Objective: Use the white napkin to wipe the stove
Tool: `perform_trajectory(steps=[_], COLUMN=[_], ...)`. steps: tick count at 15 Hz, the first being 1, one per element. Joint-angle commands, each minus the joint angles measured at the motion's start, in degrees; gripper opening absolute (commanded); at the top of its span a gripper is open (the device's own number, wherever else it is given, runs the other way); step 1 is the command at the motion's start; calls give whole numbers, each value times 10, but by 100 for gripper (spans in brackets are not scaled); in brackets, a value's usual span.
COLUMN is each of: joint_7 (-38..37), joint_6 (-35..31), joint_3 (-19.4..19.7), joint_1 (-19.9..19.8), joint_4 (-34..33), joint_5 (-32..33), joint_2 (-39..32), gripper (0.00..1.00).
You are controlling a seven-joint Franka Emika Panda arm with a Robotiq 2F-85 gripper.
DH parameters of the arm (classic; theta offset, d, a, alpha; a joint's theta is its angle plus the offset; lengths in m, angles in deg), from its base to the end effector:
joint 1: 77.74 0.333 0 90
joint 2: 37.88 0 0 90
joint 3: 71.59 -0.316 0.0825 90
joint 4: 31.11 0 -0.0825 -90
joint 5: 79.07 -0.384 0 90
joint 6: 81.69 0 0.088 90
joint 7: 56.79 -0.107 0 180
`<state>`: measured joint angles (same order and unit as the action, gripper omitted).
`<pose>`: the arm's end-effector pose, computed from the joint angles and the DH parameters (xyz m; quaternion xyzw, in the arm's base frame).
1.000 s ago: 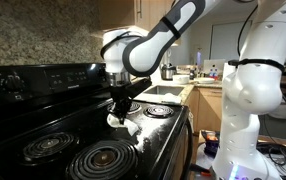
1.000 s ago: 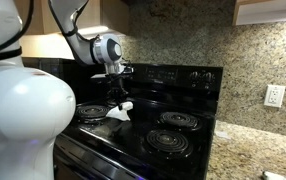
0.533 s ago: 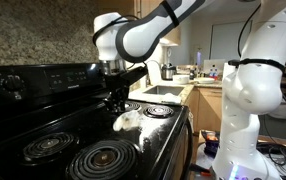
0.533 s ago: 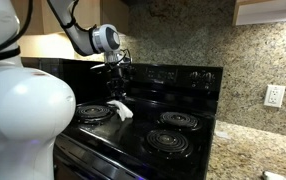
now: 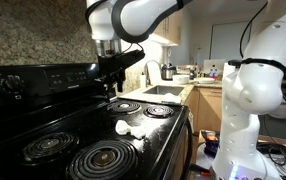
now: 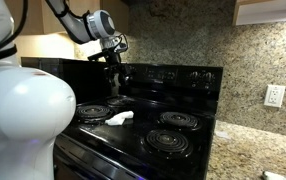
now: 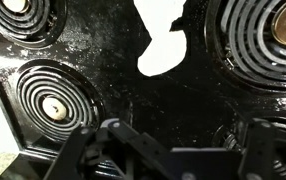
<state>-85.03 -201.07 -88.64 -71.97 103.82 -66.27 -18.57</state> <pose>0.4193 0.1701 0.4612 0.9889 -0.0012 0.0831 0.1230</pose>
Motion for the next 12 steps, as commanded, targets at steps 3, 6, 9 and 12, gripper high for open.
perform_trajectory(steps=[3, 6, 9, 12], joint_7=[53, 44, 58, 58], joint_6=[-4, 1, 1, 1], joint_3=[29, 22, 32, 32], joint_1=[33, 27, 29, 29], joint_4=[19, 4, 12, 14], joint_5=[-89, -98, -115, -116], joint_2=[47, 32, 46, 47], gripper=[100, 100, 100, 100])
